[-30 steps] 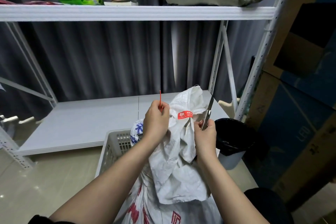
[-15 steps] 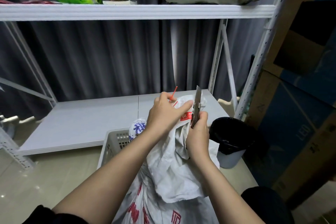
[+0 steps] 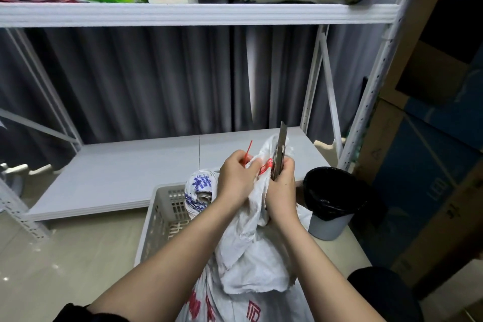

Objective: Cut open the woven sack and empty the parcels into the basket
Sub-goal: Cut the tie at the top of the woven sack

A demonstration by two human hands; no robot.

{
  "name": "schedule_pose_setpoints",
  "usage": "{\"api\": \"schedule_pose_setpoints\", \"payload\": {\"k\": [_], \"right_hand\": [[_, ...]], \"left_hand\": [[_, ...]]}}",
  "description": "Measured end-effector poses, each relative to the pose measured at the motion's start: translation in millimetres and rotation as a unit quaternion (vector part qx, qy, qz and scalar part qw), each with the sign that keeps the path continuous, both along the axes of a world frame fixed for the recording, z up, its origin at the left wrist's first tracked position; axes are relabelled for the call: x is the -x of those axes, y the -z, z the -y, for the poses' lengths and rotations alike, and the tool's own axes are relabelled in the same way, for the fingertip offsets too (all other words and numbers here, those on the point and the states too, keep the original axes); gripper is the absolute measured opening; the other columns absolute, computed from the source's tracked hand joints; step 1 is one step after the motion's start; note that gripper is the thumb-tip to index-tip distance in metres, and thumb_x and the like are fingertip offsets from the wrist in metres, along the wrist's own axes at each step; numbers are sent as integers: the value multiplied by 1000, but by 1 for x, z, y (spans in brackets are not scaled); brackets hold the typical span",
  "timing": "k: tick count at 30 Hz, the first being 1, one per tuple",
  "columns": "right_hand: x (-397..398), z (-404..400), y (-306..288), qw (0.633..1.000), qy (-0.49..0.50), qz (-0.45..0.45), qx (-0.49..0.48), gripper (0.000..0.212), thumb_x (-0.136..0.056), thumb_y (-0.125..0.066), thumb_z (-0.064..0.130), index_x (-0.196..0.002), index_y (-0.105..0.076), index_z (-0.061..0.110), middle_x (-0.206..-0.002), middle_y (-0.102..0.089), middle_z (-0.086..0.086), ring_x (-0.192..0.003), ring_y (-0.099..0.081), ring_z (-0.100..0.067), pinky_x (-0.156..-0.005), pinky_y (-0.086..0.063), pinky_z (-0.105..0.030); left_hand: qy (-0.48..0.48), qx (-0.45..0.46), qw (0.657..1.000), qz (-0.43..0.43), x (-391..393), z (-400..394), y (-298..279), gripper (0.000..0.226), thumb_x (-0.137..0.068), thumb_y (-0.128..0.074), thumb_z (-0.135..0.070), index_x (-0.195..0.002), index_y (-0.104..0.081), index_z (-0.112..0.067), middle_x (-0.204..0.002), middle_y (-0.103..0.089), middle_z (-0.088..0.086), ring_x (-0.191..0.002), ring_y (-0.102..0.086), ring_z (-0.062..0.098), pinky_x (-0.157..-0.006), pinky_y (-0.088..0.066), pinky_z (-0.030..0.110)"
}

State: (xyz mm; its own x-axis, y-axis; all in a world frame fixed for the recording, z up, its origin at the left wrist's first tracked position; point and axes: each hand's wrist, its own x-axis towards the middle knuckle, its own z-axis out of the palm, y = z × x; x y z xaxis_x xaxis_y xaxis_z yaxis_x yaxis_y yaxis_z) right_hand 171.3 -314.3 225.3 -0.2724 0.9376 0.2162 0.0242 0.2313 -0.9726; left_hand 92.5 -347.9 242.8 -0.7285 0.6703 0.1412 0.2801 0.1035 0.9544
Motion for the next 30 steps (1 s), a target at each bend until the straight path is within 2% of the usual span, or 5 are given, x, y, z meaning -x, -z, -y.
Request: {"api": "schedule_pose_setpoints", "payload": {"k": [7,13,18,23,30], "right_hand": [[-14,-14,6,998,50,23,26,13,-89,-54,4,-94,-42,7,-70,-46,6,-61,-43,-6,-55,-37,-10],[-18,-5,10,990,56,110,-65,12,-93,-50,14,-97,-40,11,-68,-49,3,-65,-47,-23,-57,-31,-35],[-14,4,12,985,55,125,-107,13,-93,-49,12,-95,-36,15,-77,-54,-3,-69,-45,-26,-58,-28,-35],[-23,-6,12,990,28,126,-64,10,-94,-50,16,-96,-41,13,-71,-51,4,-71,-49,-25,-60,-30,-33],[-32,-10,6,991,-9,127,-44,10,-94,-51,17,-94,-42,11,-69,-50,7,-64,-46,-15,-62,-35,-34]], "left_hand": [[-5,81,992,-98,24,11,-10,13,-92,-52,-26,-84,-49,-17,-73,-54,-4,-72,-49,21,-68,-39,33],[29,124,992,14,31,8,-14,10,-89,-40,-11,-87,-40,-21,-81,-58,9,-58,-54,25,-67,-49,39],[-60,161,983,-67,8,4,-17,22,-95,-37,-26,-112,-45,-14,-98,-57,3,-95,-56,31,-84,-44,35],[15,99,992,-82,14,11,-8,30,-87,-57,-45,-97,-46,-19,-85,-61,-2,-78,-57,23,-72,-45,35],[19,51,984,-167,21,15,-4,27,-91,-58,-33,-77,-42,-17,-58,-40,-6,-54,-36,15,-57,-29,32]]}}
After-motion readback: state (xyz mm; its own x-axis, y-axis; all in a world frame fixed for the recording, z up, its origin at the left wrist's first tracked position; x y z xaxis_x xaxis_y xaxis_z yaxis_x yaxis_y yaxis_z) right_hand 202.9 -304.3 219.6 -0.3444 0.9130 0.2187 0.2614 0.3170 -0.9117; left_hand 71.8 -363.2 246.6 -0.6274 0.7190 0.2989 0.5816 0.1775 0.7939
